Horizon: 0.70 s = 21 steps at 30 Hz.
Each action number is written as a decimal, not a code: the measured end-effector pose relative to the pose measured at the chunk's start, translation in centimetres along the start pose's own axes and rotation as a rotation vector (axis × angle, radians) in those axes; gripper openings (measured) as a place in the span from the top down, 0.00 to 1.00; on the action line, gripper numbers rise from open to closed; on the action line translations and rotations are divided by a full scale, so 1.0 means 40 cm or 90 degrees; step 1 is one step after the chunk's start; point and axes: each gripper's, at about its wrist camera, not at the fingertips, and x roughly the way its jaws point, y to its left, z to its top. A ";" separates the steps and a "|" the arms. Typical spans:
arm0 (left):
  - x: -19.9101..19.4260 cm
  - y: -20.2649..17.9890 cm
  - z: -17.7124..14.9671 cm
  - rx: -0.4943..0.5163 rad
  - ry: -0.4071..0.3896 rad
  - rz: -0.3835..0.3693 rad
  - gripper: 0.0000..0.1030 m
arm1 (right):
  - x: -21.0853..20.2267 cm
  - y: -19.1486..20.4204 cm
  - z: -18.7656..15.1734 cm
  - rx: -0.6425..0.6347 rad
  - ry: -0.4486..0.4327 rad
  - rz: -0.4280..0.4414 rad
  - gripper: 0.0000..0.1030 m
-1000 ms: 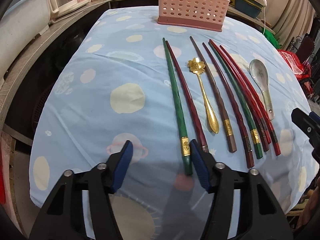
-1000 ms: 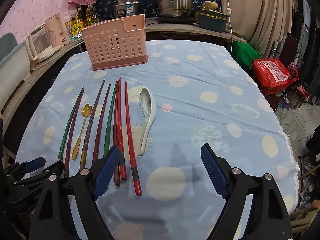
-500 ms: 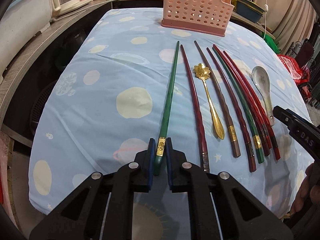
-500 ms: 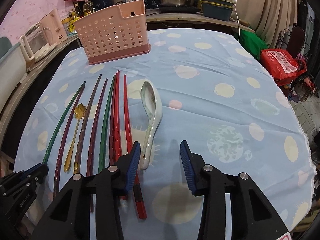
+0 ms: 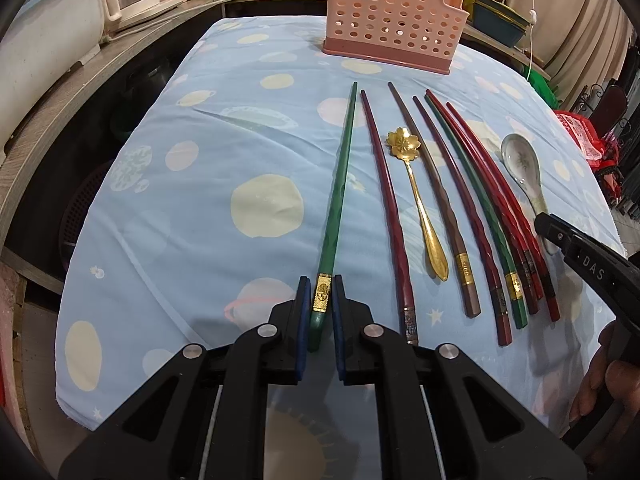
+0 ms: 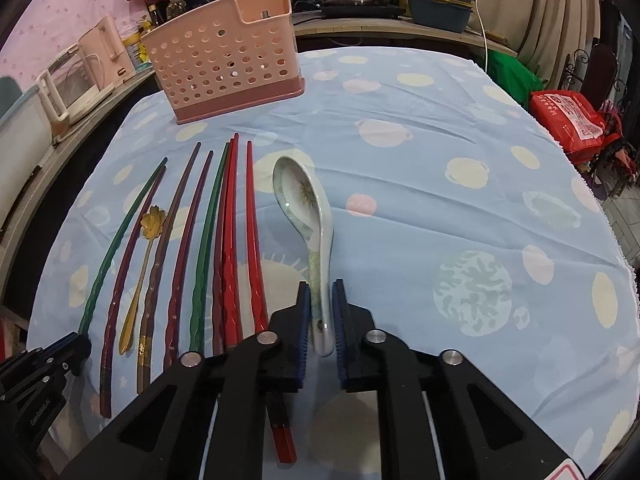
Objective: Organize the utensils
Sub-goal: 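Grasp the green chopstick with the left tool while the right tool grasps the white spoon, then lift the green chopstick with the left tool while the right tool lifts the white spoon toward the caddy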
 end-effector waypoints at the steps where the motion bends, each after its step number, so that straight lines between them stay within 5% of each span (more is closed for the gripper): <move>1: -0.001 0.001 0.000 -0.002 0.001 -0.004 0.90 | -0.002 -0.002 -0.001 0.002 0.000 0.002 0.91; 21: -0.150 0.018 0.000 -0.017 -0.066 -0.036 0.94 | -0.196 -0.043 0.001 0.031 -0.085 0.035 0.94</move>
